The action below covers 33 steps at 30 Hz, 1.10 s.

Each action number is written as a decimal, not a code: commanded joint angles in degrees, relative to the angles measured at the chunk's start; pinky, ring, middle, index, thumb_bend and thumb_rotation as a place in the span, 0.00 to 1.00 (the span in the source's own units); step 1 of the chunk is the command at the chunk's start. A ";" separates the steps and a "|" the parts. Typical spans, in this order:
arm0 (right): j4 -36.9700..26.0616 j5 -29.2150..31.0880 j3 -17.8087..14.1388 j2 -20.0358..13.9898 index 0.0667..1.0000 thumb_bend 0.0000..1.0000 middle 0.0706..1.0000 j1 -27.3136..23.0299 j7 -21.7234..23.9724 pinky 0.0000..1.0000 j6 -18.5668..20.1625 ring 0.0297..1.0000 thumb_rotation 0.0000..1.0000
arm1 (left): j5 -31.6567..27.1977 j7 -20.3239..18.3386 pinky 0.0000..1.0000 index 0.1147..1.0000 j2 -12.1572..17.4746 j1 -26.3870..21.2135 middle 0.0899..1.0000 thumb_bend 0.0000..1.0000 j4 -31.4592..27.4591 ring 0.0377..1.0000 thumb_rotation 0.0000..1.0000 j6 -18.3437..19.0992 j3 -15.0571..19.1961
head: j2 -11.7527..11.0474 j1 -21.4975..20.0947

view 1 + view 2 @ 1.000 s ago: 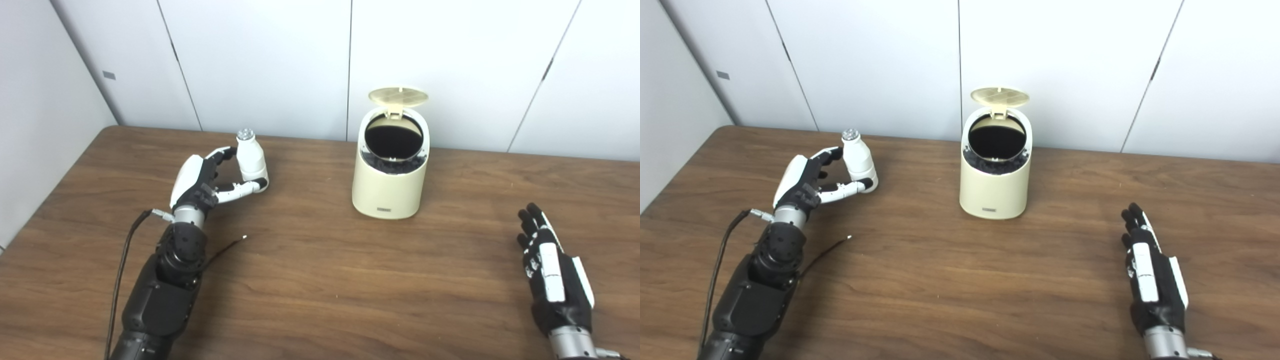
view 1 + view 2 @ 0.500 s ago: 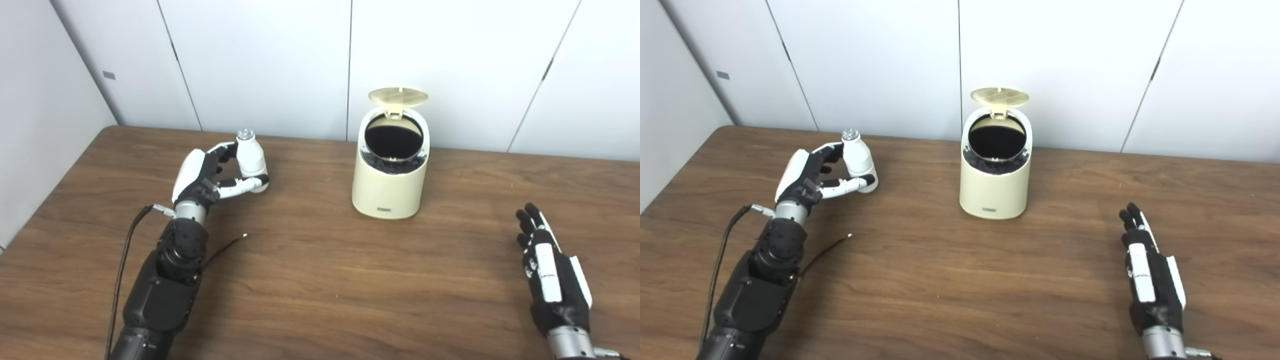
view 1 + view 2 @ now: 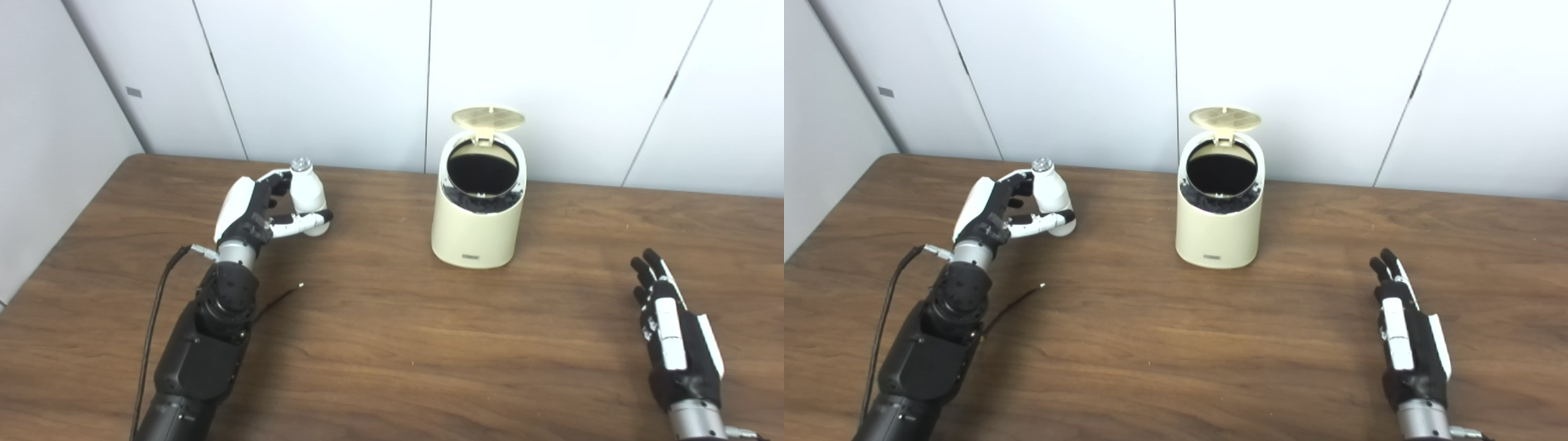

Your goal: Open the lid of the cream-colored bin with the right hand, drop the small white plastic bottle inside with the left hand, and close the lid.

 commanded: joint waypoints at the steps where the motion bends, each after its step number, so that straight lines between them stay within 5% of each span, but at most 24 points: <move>1: -0.95 -0.34 0.22 -0.14 0.94 0.61 0.93 0.06 -0.13 1.00 0.03 0.99 0.90 | 0.30 1.21 0.74 0.79 1.00 -2.82 0.78 0.84 -0.32 0.79 0.33 -1.62 0.35 | 0.07 0.02; 19: -0.77 1.23 0.17 0.09 0.97 0.62 0.94 -0.27 0.14 1.00 0.27 1.00 0.89 | 1.06 2.52 0.61 0.79 1.32 -2.55 0.76 0.82 0.12 0.69 0.21 -3.60 -0.22 | 0.64 -0.57; 33: 0.28 1.29 0.20 0.03 0.96 0.60 0.94 -0.39 0.40 1.00 -1.33 0.99 0.87 | 1.72 2.82 0.61 0.77 1.63 -2.87 0.75 0.82 0.74 0.69 0.24 -4.82 -0.36 | 0.84 -1.27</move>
